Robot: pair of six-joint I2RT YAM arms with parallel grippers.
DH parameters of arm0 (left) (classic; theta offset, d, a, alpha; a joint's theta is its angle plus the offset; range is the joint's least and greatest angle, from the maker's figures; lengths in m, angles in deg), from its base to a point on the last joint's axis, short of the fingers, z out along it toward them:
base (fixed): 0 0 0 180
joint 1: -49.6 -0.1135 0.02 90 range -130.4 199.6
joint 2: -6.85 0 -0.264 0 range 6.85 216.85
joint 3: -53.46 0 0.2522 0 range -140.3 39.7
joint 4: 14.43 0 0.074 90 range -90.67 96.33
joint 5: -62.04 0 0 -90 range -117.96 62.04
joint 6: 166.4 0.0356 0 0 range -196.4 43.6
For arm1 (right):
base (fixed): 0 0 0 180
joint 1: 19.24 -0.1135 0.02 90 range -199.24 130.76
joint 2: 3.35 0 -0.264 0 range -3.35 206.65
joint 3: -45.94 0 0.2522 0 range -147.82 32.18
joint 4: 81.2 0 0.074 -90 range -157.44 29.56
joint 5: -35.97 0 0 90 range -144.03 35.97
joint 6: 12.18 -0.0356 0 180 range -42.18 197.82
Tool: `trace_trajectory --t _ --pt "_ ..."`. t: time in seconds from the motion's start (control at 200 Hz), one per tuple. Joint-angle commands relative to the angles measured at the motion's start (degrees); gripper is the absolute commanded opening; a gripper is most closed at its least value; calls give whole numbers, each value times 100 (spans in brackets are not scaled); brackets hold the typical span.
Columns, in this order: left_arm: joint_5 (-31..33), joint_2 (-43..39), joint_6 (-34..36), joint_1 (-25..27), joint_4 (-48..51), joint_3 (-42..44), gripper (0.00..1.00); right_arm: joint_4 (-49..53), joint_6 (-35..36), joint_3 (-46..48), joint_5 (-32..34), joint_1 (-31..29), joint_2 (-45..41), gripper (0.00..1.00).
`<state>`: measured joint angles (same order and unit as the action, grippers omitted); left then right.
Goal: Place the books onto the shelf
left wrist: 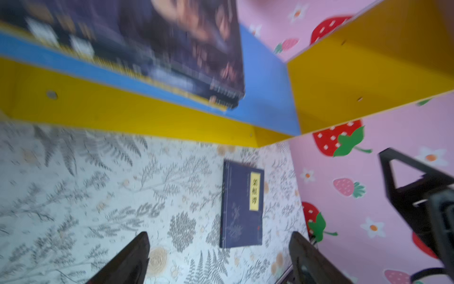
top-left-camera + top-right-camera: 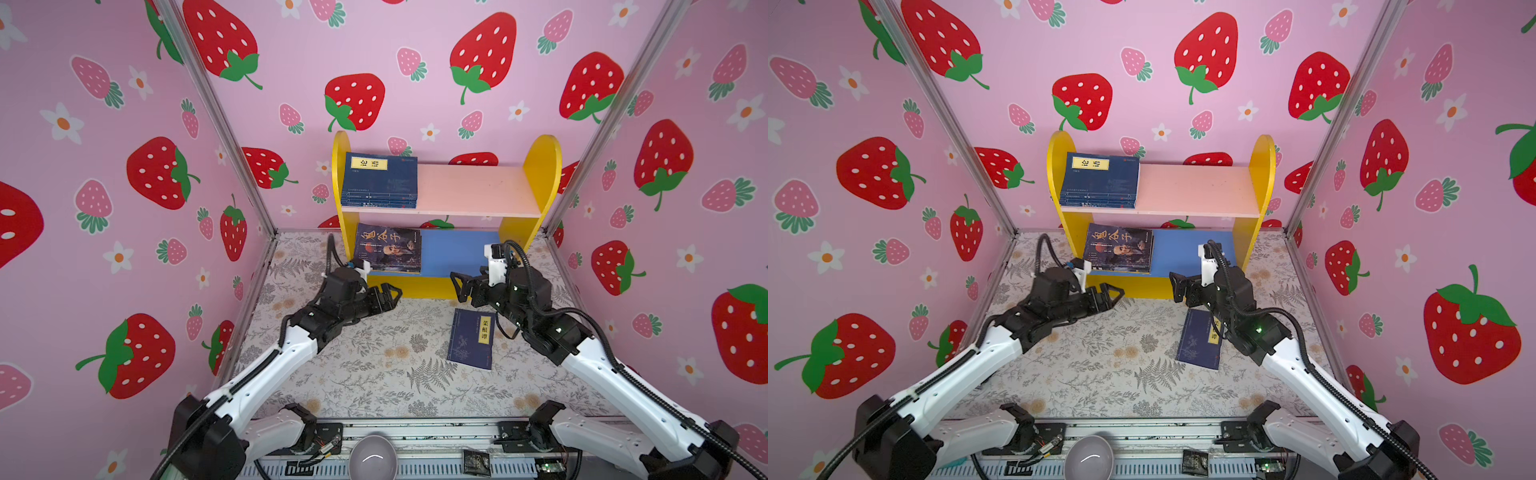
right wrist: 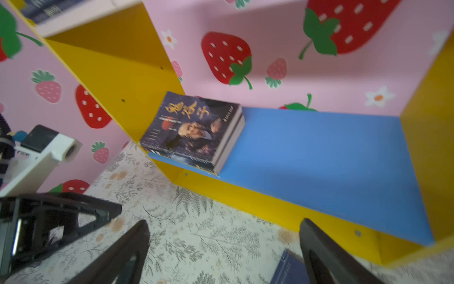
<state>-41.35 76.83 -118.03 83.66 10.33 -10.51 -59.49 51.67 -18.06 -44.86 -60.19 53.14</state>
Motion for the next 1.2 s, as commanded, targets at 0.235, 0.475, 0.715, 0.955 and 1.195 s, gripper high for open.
trace_trajectory --t 0.235,0.475,0.715,0.955,1.195 --pt "340 2455 69 1579 -1215 -835 93 -359 -1203 1723 -578 1212 550 80" --pt "281 3577 -103 1735 -1510 -1394 93 -325 -1248 2215 -96 1395 1087 69" --pt "37 4368 -622 1749 -2015 -1579 93 -231 -1361 2509 324 1476 1567 54" --pt "-335 4963 -952 1784 -2210 -1953 93 -175 -1476 2547 458 1488 1956 33" --pt "-1316 5276 -1867 1710 -3890 -1878 91 -228 -1476 2344 140 1294 2537 21"
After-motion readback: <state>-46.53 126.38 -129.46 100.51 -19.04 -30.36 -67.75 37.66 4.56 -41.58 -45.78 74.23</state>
